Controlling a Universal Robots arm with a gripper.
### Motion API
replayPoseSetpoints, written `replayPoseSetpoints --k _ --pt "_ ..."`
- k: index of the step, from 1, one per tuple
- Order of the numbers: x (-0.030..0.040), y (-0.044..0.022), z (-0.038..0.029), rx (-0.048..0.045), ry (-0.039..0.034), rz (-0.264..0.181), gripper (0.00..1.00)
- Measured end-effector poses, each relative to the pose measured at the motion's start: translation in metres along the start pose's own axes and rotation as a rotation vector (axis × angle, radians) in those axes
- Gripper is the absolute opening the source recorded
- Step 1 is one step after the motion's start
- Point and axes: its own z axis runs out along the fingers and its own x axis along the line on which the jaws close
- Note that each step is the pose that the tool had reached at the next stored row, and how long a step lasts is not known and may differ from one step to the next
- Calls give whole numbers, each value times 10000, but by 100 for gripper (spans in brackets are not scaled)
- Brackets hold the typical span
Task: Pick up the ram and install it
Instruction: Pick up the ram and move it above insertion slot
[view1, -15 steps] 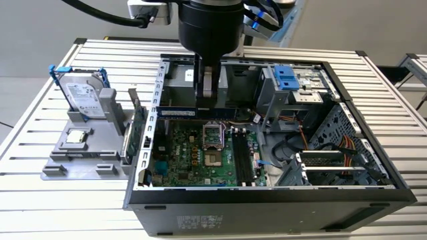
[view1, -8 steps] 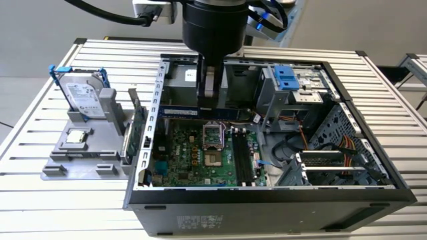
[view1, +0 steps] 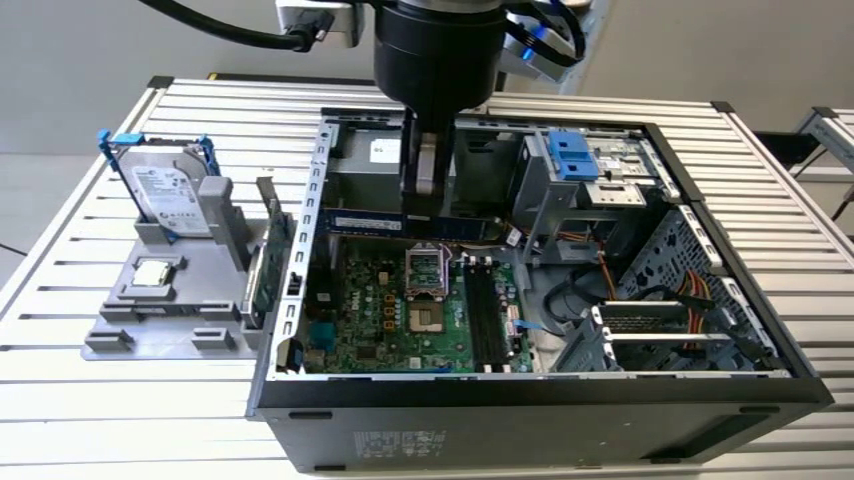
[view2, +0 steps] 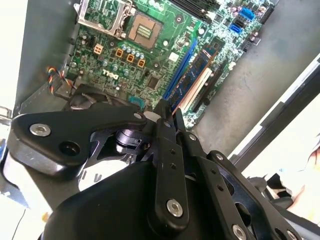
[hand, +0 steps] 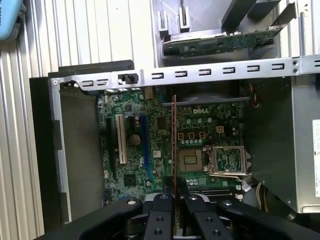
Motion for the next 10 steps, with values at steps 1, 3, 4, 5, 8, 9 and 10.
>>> replayPoseSetpoints --k 1,3,4,5,8,9,10 --pt "-1 -6 0 0 0 0 0" --pt "-2 -19 -1 0 1 0 0" --pt "-2 -25 -1 0 1 0 0" --pt "-3 -32 -1 0 0 0 0" --pt "-5 -58 -2 0 1 0 0" --pt "-6 -66 -2 0 1 0 0" --pt "-7 -75 -2 0 0 0 0"
